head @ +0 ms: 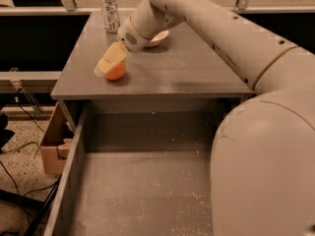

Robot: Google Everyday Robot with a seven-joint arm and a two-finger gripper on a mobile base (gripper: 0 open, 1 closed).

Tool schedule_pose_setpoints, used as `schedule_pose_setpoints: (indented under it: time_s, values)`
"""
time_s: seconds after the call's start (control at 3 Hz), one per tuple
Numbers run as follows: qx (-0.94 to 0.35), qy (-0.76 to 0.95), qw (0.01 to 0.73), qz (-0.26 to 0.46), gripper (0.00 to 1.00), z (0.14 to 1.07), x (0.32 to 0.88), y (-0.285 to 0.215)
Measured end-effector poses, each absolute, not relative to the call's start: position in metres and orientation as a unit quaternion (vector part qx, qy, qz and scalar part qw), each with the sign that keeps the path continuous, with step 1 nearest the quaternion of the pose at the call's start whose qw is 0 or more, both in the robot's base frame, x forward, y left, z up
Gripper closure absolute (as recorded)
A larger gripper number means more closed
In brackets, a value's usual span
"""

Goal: Pick orange from top drawer and place on counter

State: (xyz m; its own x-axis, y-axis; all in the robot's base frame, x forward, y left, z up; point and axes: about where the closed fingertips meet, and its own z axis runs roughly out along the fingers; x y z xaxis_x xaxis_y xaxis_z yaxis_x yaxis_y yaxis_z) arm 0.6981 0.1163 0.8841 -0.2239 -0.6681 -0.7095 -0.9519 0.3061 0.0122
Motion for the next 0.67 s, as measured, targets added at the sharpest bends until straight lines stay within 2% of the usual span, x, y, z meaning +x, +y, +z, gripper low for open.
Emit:
schedule_pose_setpoints:
  time_s: [0.33, 0.67]
  values:
    - [-0.568, 0.729, 0.307, 0.227, 0.00, 0.938, 0.682, 0.097]
    - [-0.581, 0.713, 0.339, 0.200, 0.00, 0.993, 0.655, 0.066]
